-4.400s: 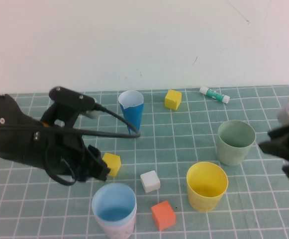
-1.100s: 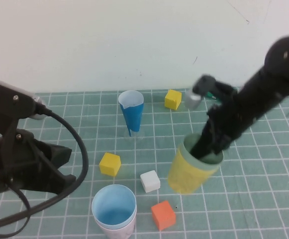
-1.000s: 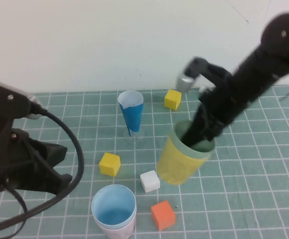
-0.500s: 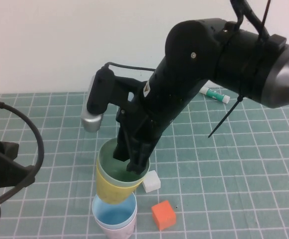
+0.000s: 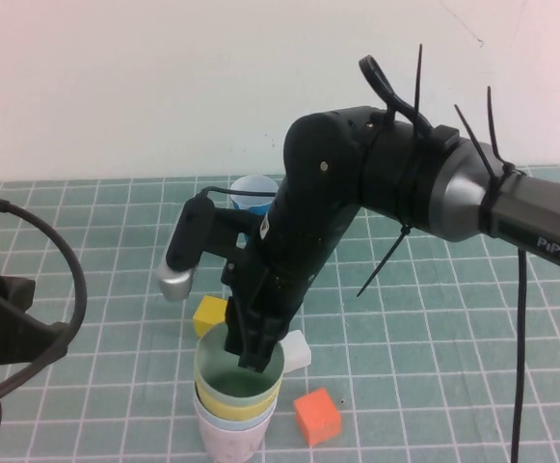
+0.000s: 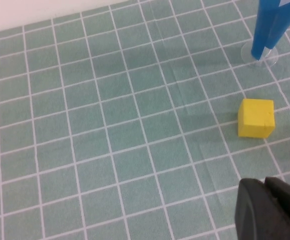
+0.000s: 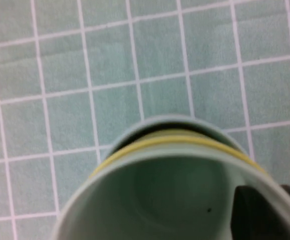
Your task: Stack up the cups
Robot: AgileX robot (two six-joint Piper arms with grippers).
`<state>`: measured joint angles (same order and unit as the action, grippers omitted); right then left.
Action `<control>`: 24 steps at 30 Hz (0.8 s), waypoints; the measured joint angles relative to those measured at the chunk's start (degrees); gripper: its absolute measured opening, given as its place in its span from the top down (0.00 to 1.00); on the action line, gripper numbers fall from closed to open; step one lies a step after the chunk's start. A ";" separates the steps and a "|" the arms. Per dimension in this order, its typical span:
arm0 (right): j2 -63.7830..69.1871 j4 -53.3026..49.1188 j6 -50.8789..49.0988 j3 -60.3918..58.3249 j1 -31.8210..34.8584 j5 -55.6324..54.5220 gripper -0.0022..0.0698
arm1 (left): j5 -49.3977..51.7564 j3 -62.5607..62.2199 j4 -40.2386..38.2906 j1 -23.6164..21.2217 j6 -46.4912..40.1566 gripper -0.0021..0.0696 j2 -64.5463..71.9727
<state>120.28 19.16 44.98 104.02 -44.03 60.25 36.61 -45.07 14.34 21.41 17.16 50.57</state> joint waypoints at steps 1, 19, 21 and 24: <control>0.00 0.27 0.00 0.00 0.00 -0.10 0.81 | -0.14 0.00 0.00 0.00 0.00 0.97 0.00; -11.05 2.85 0.01 0.43 0.00 -0.54 0.93 | -6.83 0.13 0.09 0.00 0.00 0.97 -12.87; -15.53 2.51 0.53 0.43 0.00 -0.11 0.95 | -6.53 0.13 1.02 0.00 0.00 0.97 -17.58; -22.35 -1.13 0.42 0.43 -0.09 0.43 0.96 | -6.15 1.13 2.28 0.00 -0.21 0.97 -24.55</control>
<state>97.93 18.03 45.39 104.45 -44.12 60.67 30.46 -43.94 16.62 21.41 16.96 26.02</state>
